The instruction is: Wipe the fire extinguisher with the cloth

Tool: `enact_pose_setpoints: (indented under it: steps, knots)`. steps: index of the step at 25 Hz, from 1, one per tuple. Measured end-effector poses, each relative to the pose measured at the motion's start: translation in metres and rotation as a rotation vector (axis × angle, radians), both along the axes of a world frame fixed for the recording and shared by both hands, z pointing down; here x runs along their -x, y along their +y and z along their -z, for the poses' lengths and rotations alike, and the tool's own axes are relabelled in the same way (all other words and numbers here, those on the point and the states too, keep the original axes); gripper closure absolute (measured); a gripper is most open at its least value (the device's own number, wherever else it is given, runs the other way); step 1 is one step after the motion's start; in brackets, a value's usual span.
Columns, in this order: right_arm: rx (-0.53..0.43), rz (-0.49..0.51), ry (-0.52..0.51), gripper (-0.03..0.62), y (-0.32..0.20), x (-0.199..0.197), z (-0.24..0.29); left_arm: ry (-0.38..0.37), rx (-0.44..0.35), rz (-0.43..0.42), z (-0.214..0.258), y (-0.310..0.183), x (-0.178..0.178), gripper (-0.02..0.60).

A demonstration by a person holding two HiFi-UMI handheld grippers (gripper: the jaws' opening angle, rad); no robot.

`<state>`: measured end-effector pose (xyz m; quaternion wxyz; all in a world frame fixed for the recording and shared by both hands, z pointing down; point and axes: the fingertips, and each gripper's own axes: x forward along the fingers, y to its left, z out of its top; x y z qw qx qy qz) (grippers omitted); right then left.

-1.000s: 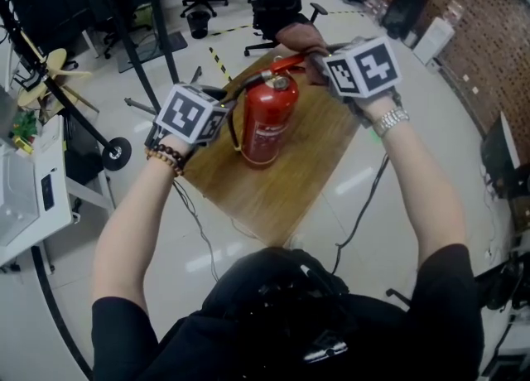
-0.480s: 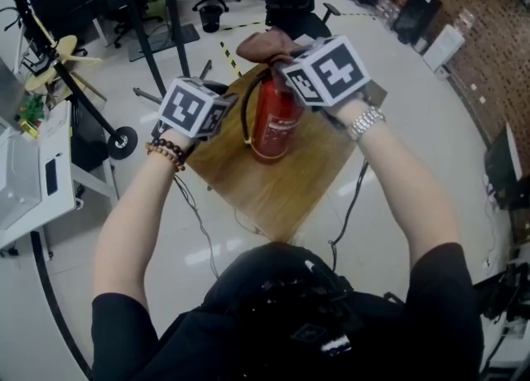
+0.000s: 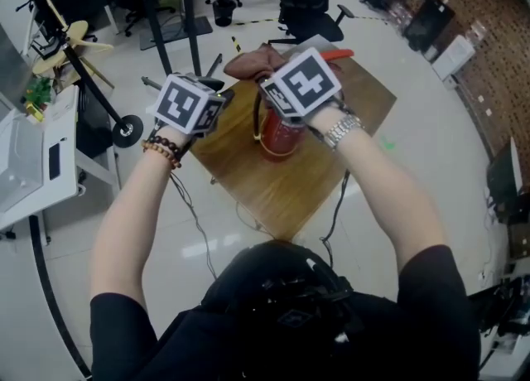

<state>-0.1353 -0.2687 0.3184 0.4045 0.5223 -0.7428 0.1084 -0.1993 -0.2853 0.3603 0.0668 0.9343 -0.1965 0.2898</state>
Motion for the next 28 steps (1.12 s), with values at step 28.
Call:
enact_pose_setpoints:
  steps: [28]
  knots:
    - [0.044, -0.228, -0.255, 0.508, -0.01, 0.016, -0.156, -0.054, 0.07, 0.019, -0.05, -0.011, 0.025, 0.488]
